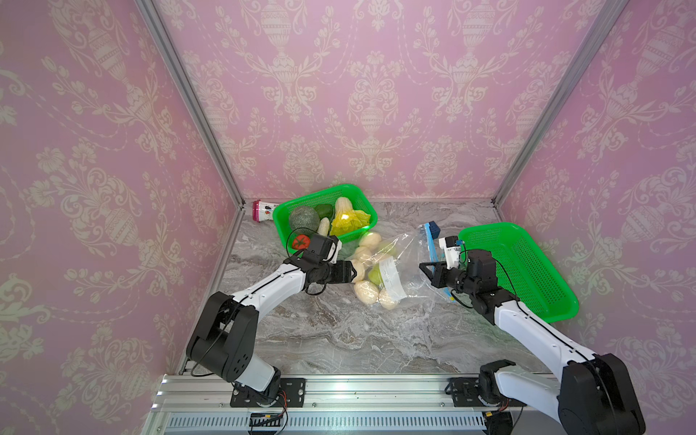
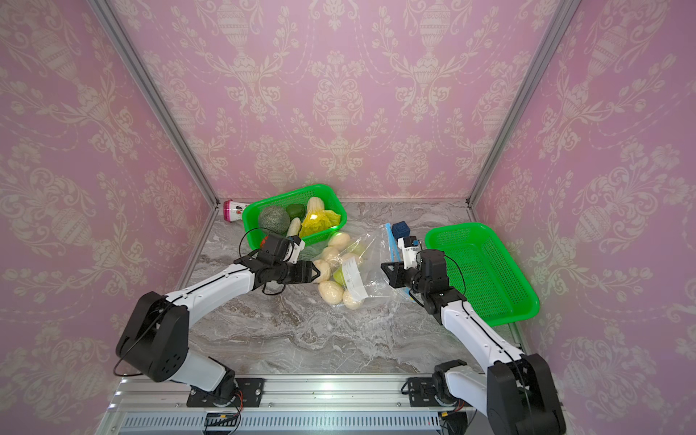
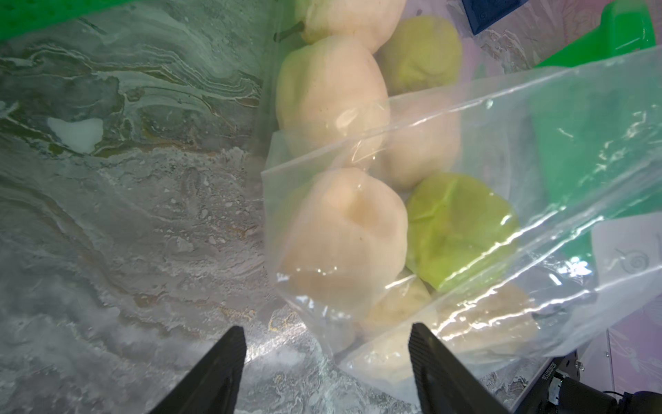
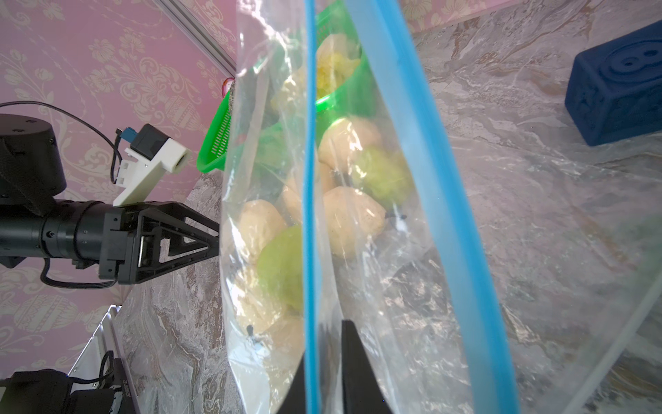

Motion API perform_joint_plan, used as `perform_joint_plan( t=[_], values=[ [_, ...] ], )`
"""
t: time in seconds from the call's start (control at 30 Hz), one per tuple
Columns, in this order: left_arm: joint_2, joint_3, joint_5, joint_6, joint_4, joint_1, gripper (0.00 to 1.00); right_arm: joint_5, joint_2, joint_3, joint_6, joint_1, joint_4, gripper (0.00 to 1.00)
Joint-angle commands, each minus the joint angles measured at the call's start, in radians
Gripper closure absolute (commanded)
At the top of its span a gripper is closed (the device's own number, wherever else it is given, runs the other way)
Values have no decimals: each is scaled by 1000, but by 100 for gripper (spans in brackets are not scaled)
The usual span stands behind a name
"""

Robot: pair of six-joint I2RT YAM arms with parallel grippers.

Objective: Open the zip-top bag and take out the pear
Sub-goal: Adjust the zipper food storage bag at the center of the board.

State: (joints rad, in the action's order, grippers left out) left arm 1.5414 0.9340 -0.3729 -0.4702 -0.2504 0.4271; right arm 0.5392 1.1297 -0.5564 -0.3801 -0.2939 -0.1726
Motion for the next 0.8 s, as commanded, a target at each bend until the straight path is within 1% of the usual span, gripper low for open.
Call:
perform_joint_plan(
  t=[0.0,0.17,0.23,0.27,0.33,0.4,0.47,0.57,0.7,0.77],
  values=[
    [46,-15,-70,-53,141,-5,26,3,-9,27,-29,8,-29,86],
    [112,-42,-112,-76,261,-2,30,9,-14,39,-48,15,-55,87],
    [139,-43,-125,-83,290,0,34,17,-7,43,-51,21,-59,87],
    [150,-42,-131,-84,302,2,37,19,-5,44,-52,23,-62,87],
    [162,-44,-142,-83,329,7,49,20,-6,47,-56,27,-64,87],
    [155,-43,-145,-80,338,7,67,22,-11,50,-58,35,-65,87],
    [131,-40,-128,-64,321,8,83,24,-17,51,-60,43,-68,87],
    [88,-13,-124,-20,253,9,99,42,-17,65,-69,52,-97,87],
    [22,51,-131,23,145,13,100,79,9,94,-94,51,-180,88],
    [-17,78,-133,36,98,20,100,81,19,110,-109,51,-217,84]
  ],
)
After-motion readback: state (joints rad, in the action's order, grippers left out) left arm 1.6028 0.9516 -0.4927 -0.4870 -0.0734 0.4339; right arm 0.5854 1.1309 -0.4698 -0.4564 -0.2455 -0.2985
